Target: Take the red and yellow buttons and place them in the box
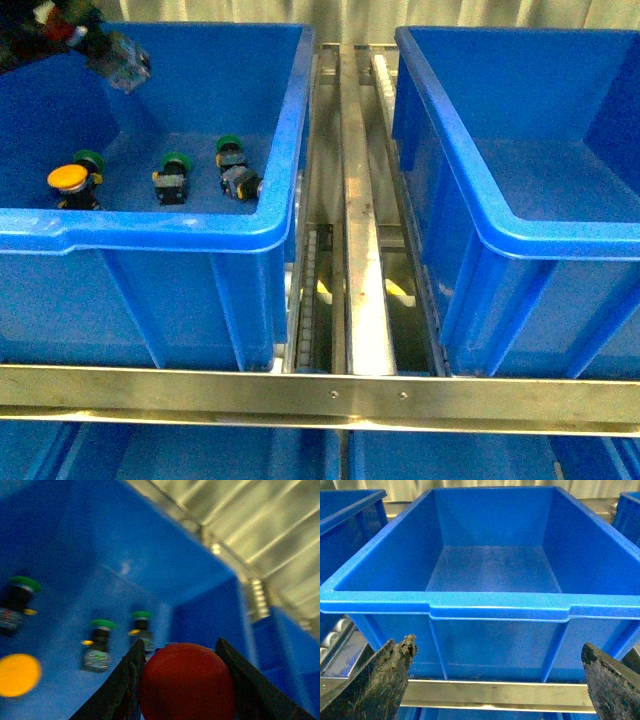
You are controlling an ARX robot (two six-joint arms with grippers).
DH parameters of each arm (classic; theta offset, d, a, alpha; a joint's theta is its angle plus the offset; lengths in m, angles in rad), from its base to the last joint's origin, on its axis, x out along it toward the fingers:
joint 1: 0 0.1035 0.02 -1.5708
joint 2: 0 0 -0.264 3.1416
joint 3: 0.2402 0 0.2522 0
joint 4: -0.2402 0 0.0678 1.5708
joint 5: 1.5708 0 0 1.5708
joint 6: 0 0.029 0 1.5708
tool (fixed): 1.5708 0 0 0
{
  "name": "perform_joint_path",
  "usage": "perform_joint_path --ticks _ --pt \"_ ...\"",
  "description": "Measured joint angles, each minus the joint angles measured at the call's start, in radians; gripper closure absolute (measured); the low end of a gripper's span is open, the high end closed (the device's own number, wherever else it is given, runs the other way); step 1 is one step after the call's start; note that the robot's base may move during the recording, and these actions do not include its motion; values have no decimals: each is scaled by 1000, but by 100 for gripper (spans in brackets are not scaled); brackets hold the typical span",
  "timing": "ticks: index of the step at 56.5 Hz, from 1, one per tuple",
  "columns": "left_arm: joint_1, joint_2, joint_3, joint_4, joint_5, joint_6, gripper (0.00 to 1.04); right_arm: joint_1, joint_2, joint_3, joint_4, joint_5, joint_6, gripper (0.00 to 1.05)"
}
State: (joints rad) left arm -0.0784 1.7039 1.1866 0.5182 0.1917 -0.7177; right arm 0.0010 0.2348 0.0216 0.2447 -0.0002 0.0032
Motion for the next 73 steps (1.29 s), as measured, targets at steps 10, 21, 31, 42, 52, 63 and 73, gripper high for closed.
perform_joint_path --ticks 10,21,31,42,52,63,73 --pt "-90 17 -39 240 222 -254 71 0 0 0 0 0 0 6" --pt "-253 80 11 393 332 -397 71 0 0 0 0 0 0 6" --pt "-370 132 36 451 336 -467 71 0 0 0 0 0 0 6" --pt "-410 148 36 543 330 -522 71 0 0 0 0 0 0 6" --pt "-418 150 33 589 288 -557 71 0 0 0 0 0 0 6" --pt "-424 149 3 581 282 -558 71 12 79 -6 142 106 -63 6" --pt "-433 130 -10 547 283 -535 71 -171 491 161 756 127 -277 6"
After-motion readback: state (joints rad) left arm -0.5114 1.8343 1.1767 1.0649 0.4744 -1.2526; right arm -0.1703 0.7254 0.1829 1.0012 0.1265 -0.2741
